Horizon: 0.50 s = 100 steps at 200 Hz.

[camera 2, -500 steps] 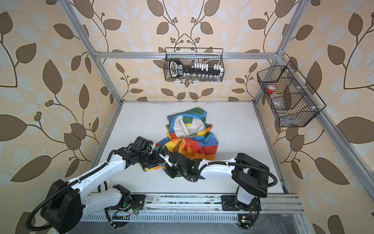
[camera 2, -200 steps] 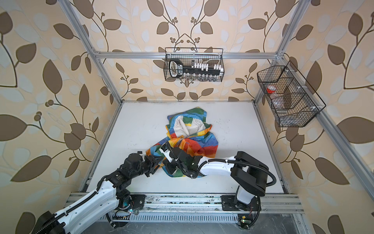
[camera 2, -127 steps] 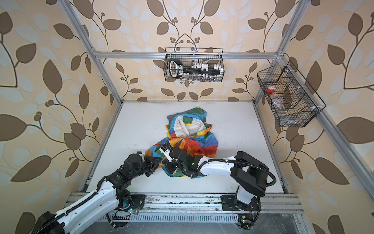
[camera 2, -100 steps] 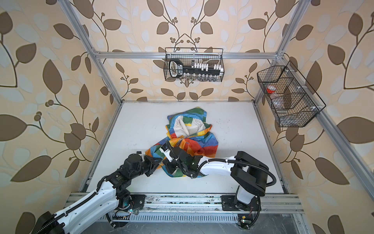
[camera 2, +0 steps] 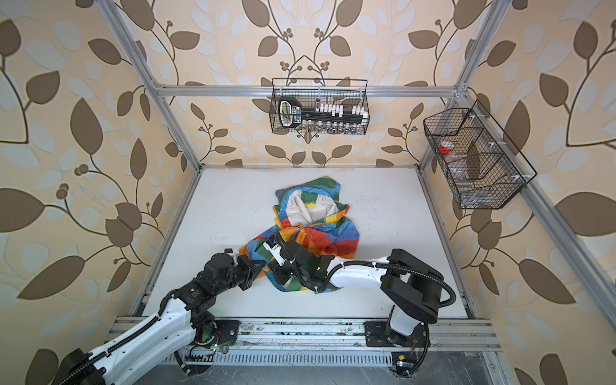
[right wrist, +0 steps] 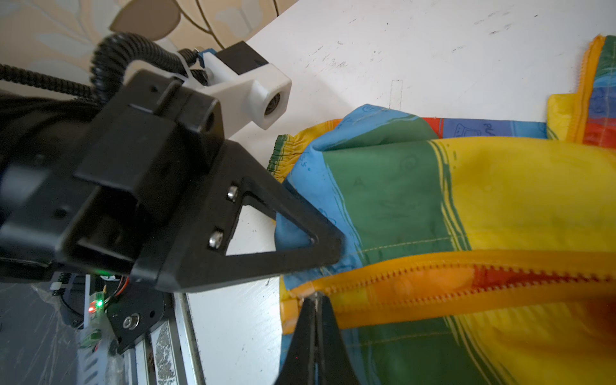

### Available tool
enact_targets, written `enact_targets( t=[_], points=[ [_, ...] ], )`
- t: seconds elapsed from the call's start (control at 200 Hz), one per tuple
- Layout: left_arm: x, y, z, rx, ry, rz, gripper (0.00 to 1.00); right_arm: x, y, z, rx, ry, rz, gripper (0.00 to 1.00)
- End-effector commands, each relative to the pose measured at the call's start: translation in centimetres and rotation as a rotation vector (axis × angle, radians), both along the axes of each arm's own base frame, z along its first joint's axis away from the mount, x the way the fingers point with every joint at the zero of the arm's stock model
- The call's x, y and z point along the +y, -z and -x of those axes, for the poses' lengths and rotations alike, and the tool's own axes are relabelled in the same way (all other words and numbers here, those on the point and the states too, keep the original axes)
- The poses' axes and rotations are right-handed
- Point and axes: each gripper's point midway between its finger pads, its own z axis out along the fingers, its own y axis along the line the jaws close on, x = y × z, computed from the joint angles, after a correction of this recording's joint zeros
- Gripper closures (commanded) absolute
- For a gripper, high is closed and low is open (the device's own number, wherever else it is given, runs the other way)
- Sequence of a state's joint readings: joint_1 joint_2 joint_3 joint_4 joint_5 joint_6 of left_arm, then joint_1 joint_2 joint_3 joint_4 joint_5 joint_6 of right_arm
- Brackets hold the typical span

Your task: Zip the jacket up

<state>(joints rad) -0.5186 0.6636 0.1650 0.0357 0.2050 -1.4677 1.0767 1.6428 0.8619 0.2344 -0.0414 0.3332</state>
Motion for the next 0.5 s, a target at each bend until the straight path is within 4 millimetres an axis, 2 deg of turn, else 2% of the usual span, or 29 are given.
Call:
enact_targets(
  t=[0.0, 0.15, 0.305, 0.375, 0.495],
  points=[
    [-1.6, -3.2, -1.0, -0.117, 0.077, 0.007, 1.0, -0.8, -0.6, -0.9, -0.026, 0.048, 0.007, 1.0],
    [-3.5, -6.2, -1.4, -0.19, 0.189, 0.018, 1.0, -2.7, 0.1, -3.3, -0.043, 0.156, 0.054, 1.0],
    [-3.7, -8.0, -1.2, -0.235, 0.217, 0.018, 1.0, -4.7, -0.3, -5.5, -0.056, 0.236, 0.064, 1.0],
    [-3.8, -8.1, -0.9, -0.233, 0.23, 0.021, 1.0, -5.5, -0.6, -6.3, -0.061, 0.263, 0.058, 1.0],
    [-3.8, -7.2, -0.2, -0.192, 0.258, 0.008, 1.0, -6.2, -1.5, -7.1, -0.083, 0.286, 0.05, 1.0]
  ],
)
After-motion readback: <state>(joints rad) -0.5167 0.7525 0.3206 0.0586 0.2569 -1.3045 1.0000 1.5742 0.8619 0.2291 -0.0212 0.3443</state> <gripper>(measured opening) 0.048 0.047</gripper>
